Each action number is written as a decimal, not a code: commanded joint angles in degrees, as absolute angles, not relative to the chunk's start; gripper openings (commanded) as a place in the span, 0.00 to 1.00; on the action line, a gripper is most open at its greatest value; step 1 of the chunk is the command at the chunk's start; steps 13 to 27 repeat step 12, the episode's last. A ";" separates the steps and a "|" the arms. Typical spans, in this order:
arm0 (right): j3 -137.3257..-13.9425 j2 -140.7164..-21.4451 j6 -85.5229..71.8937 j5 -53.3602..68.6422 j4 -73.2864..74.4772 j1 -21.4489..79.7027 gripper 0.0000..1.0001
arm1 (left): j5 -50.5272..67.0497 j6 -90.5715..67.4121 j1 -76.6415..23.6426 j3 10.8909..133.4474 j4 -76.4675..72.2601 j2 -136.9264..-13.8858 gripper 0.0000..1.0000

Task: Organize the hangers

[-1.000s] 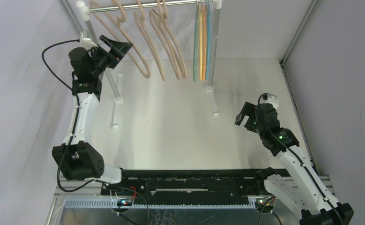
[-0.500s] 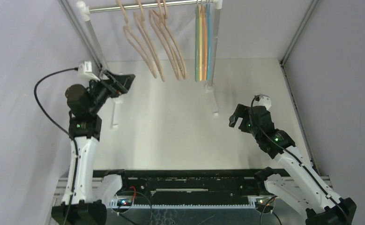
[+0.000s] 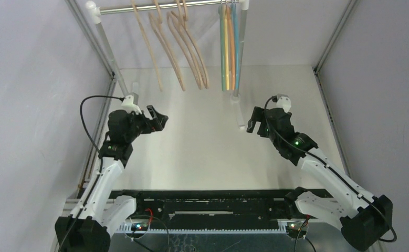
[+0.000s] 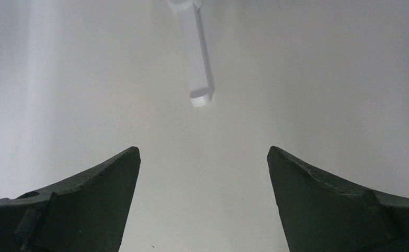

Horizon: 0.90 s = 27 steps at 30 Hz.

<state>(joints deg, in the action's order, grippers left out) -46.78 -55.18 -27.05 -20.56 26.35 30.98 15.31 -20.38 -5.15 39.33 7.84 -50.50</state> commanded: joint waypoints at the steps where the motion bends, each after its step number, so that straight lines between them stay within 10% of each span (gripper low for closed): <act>1: -51.15 -58.16 -25.03 -25.91 23.20 31.86 1.00 | 11.85 -17.14 -5.37 39.05 1.30 -52.10 1.00; 27: -51.70 -64.54 -25.89 -28.95 23.69 32.04 1.00 | 10.60 -17.54 -6.00 38.48 -1.05 -55.59 1.00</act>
